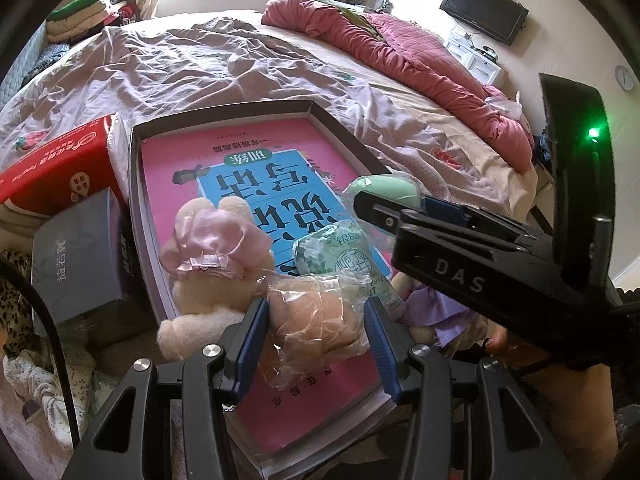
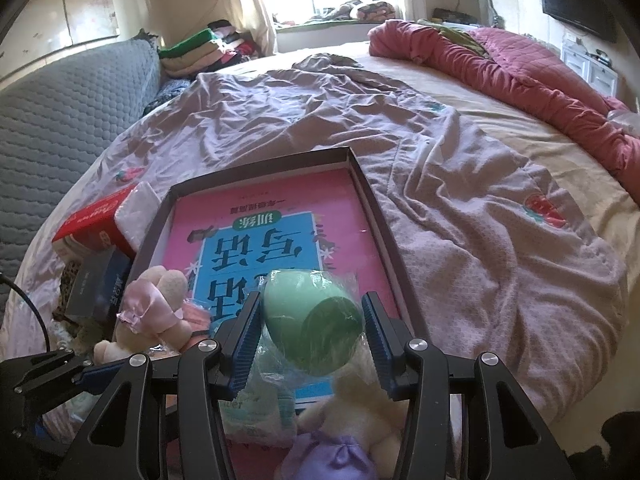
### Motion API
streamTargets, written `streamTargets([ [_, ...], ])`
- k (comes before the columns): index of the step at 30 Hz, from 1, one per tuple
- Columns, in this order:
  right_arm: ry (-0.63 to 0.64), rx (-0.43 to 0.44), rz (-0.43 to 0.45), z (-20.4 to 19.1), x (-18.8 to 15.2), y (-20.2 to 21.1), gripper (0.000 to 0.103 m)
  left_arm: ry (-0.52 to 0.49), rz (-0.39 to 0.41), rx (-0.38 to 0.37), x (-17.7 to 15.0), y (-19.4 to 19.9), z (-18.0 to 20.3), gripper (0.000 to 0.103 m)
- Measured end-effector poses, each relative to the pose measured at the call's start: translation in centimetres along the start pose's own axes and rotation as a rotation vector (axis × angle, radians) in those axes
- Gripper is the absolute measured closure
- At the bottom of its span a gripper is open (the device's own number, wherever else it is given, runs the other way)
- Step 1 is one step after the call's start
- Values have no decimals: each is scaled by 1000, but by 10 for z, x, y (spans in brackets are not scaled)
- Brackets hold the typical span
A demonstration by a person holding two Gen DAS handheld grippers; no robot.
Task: Organize soft objects
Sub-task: 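Lower the mint-green bag onto the tray and open the right gripper while the left lowers the peach bag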
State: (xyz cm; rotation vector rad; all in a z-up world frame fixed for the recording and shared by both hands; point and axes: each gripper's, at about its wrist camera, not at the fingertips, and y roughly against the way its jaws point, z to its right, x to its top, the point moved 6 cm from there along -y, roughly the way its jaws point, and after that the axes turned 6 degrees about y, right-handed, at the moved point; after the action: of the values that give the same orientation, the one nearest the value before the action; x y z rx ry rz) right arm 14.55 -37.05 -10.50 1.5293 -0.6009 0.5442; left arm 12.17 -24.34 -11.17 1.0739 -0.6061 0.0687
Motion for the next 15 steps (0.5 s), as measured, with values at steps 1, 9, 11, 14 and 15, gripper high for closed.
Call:
streamTargets([
  [1,-1,-4,0,0,0,-1,52,0,1,0,0,0,0,54],
  [9,15,-49,7,1,5,-10,50,-5,5,-3,1,0,0,54],
  [11,16,-40,4,-1,6,-13,50,-6,6,-2,0,0,1,54],
  [14,21,-34,2,-4,6,-15,50,-9,5,-3,0,-1,1,53],
  [15,24,-37,-3,-4,5,-16,50,-9,5,-3,-1,-1,1,53],
])
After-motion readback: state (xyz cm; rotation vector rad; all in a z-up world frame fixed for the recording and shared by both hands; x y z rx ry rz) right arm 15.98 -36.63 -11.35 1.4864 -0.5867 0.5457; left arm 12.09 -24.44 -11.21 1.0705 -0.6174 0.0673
